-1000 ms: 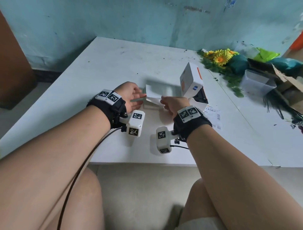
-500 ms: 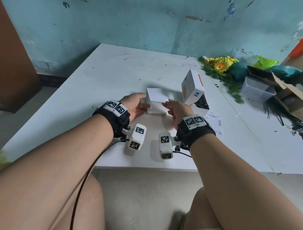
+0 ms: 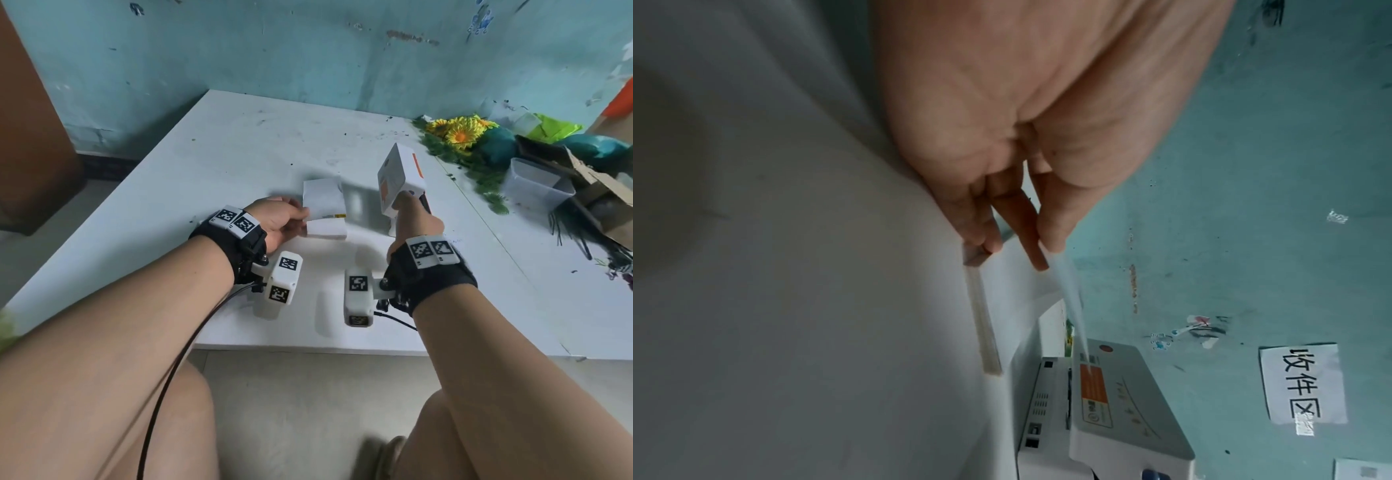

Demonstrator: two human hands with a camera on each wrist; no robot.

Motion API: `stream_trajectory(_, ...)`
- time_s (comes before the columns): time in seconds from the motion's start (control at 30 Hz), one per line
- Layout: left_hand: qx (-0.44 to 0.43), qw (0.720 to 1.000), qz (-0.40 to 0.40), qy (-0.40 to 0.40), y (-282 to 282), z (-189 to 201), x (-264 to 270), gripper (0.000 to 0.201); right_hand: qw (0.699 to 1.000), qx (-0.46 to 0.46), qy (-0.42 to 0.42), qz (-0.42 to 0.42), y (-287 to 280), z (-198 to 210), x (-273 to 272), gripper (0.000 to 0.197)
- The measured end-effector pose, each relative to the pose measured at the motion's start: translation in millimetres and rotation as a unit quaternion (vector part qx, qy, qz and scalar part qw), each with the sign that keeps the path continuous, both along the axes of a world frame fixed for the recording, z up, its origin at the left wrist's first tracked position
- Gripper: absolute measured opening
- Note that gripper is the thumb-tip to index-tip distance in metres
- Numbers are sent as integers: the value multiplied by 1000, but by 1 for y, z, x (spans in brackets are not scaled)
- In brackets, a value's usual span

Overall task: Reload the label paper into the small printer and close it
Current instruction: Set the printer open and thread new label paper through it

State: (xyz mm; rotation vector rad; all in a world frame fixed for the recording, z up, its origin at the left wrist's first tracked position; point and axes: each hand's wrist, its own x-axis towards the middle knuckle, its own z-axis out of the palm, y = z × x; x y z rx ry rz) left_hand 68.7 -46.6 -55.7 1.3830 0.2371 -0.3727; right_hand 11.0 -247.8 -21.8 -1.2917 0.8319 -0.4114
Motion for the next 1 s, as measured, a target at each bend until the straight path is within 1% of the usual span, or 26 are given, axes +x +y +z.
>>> stream_trajectory(0.03, 0, 1000, -5, 0, 0, -1, 1, 30, 1000, -12, -15, -12, -4, -2, 3, 75)
stream_trajectory(0.07, 1, 1000, -11, 0, -1, -2, 2, 27, 999, -26, -38, -10, -6, -4, 5, 82)
stream_trajectory(0.1, 3, 1000, -14, 3, -2, -3, 3, 26, 997, -35, -63, -2, -7, -7, 6, 82)
stream_trajectory(0.17, 5, 1000, -16, 6, -4, -5, 5, 26, 994, -58, -90, 19, -4, -5, 2, 73)
stream_trajectory(0.23, -4, 1000, -6, 8, -3, -8, 8, 24, 990, -102, -95, 22, -9, -11, 4, 64)
stream_trajectory(0.33, -29, 999, 4, 13, -2, -12, 10, 19, 984, -164, -69, 24, -16, -13, 6, 51)
stream_trajectory(0.47, -39, 999, 1, 2, -3, -12, 9, 14, 975, -218, -32, 41, -21, -7, 10, 46)
stream_trajectory(0.63, -31, 999, -3, 2, -1, -13, 10, 23, 972, -219, -28, 77, -19, -8, 11, 54)
stream_trajectory(0.73, -60, 998, 8, 7, 0, -12, 11, 29, 973, -209, -19, 93, -10, -5, 10, 45)
stream_trajectory(0.8, -71, 997, 12, 8, 2, -13, 11, 30, 977, -180, -11, 112, -3, -3, 11, 51)
stream_trajectory(0.83, -74, 997, 12, 9, 3, -14, 12, 30, 979, -165, -9, 121, 0, -2, 11, 57)
stream_trajectory(0.9, -71, 997, 13, 11, 5, -16, 13, 27, 979, -146, 0, 140, 5, 1, 7, 77)
stream_trajectory(0.93, -69, 997, 15, 12, 5, -17, 14, 25, 978, -143, 6, 151, 8, 3, 5, 86)
stream_trajectory(1.0, -68, 997, 16, 14, 5, -18, 14, 18, 970, -174, 18, 171, 10, 7, -1, 90)
